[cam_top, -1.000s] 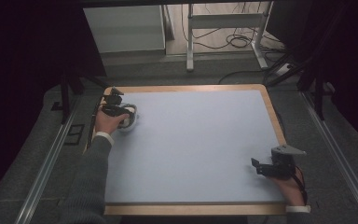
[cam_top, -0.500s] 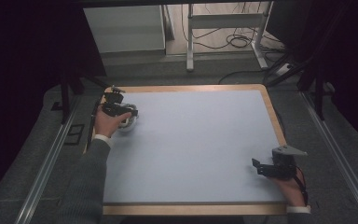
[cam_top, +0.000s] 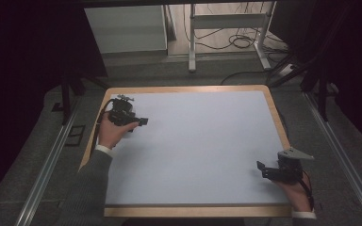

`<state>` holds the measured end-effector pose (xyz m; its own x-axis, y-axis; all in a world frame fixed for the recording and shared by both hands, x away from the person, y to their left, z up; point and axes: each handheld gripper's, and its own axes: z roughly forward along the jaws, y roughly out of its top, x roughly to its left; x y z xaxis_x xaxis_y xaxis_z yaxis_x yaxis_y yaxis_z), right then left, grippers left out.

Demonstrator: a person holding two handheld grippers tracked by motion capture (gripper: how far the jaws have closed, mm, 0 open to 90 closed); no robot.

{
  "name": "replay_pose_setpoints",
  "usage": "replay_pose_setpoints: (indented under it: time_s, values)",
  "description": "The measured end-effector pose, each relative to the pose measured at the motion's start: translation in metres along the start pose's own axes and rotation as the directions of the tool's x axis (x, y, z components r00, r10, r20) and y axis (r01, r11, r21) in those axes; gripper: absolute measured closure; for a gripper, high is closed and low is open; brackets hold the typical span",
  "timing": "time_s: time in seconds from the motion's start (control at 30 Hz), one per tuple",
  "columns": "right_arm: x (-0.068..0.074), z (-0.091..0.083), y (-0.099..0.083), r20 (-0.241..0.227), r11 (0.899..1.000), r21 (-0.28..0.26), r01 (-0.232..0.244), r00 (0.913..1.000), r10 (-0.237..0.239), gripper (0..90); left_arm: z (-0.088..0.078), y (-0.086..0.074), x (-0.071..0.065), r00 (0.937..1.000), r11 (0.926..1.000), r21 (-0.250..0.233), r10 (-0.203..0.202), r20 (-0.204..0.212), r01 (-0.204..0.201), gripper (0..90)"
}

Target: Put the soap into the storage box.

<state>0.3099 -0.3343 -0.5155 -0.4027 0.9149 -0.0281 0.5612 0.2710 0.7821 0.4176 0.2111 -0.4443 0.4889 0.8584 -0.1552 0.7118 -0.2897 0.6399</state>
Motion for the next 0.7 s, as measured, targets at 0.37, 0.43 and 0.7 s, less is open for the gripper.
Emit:
replay_pose_setpoints:
  time_s: [0.37, 0.43, 0.7]
  values:
    - [0.003, 0.000, 0.003, -0.013, 1.000, -0.006, 0.002, 0.9999, -0.002, 9.5, 0.014, -0.038, -0.040, 0.9914, 0.9938, 0.008, 0.110, 0.072, -0.111, 30.8]
    - [0.003, 0.001, 0.003, -0.012, 1.000, -0.006, 0.002, 0.9999, -0.002, 9.6, 0.017, -0.045, -0.047, 0.9892, 0.9917, 0.016, 0.126, 0.076, -0.127, 30.7]
    - [0.004, 0.005, 0.005, -0.011, 1.000, 0.003, 0.013, 0.9999, -0.013, 9.5, 0.019, -0.072, -0.066, 0.9844, 0.9896, 0.004, 0.143, 0.103, -0.144, 30.5]
